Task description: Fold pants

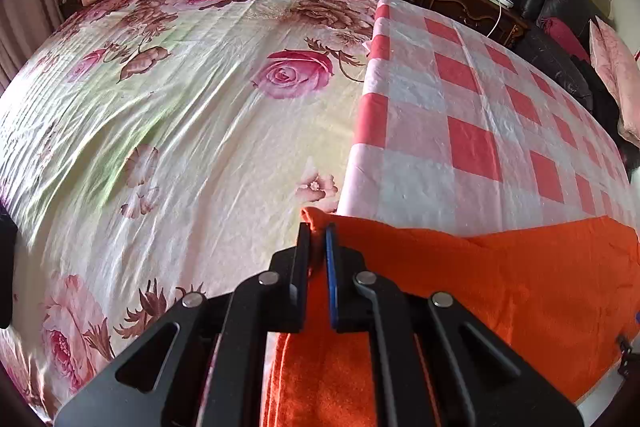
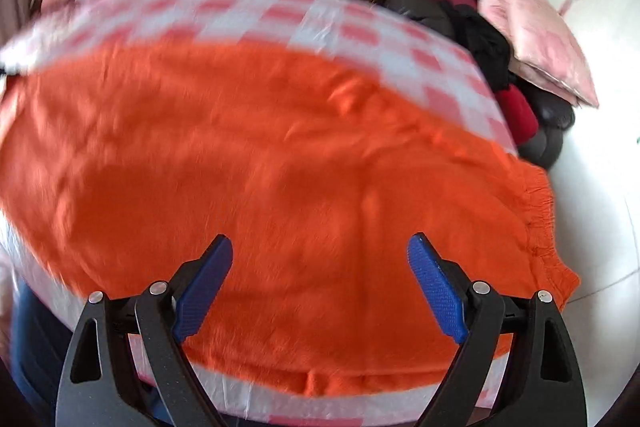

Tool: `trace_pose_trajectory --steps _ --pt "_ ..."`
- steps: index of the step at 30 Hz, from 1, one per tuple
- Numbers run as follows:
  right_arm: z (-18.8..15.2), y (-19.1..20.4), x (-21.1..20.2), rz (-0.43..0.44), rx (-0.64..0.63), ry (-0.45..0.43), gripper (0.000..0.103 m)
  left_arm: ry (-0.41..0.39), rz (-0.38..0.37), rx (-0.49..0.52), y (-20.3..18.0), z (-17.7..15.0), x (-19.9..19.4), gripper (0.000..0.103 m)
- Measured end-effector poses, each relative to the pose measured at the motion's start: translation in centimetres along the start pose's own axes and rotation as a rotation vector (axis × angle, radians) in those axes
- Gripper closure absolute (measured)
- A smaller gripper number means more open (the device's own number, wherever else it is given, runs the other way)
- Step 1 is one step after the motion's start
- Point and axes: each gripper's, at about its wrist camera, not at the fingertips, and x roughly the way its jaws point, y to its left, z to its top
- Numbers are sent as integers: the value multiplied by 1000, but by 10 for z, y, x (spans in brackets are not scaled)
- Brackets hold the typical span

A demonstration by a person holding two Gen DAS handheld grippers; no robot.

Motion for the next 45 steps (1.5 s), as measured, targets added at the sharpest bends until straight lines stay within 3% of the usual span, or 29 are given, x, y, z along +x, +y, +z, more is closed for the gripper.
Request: trace_pose_trajectory --steps 3,4,7,8,10,13,14,15,17,19,22,27,30,32,34,38,40,42,45 --pt "-11 6 -8 -31 -49 -42 17 -13 -7 -20 4 1 4 92" --pt "-11 5 -8 -23 -44 -32 17 -14 -9 -33 5 0 4 85" --pt "-13 -5 -16 31 -7 -24 17 -80 -17 -93 12 -14 -26 83" --pt "-17 -9 -25 77 10 -53 17 -115 -57 -112 10 -23 -44 83" --pt "-25 -15 -37 122 32 -83 17 -173 -241 -96 -15 -57 -87 82" --pt "-41 -12 -36 36 -41 -90 18 -212 -439 80 -95 -125 -127 77" --pt "-44 -10 -31 23 -63 -74 24 -214 -493 168 -134 -153 -135 77" --pt "-49 -11 -27 42 -57 -66 44 -221 -525 231 -163 -172 -139 77" --pt "-51 -14 -27 98 -15 -55 63 -231 -582 319 -216 -201 -142 77" --pt "-53 -11 -29 69 -40 -74 77 -251 -577 416 -268 -224 -140 77" --pt "-57 -17 -29 90 -10 -94 86 -247 -575 530 -324 -243 -127 78" --pt "-62 -25 -39 124 22 -138 91 -241 -474 753 -383 -271 -101 77" --pt "-64 -28 -51 129 23 -172 95 -248 -427 796 -395 -272 -91 79" --pt "-63 -30 -57 128 22 -190 99 -239 -425 791 -397 -267 -87 98" --pt "-61 -33 -64 118 14 -207 100 -244 -436 784 -395 -263 -92 102" --pt "-63 -41 -65 177 42 -193 100 -261 -475 805 -389 -268 -109 101" --pt "-65 -43 -62 219 62 -182 100 -276 -449 818 -390 -272 -108 87" --pt "-66 -44 -59 252 83 -163 97 -268 -418 860 -395 -279 -102 87" --pt "-69 -48 -56 255 113 -141 83 -287 -371 912 -403 -290 -97 84"
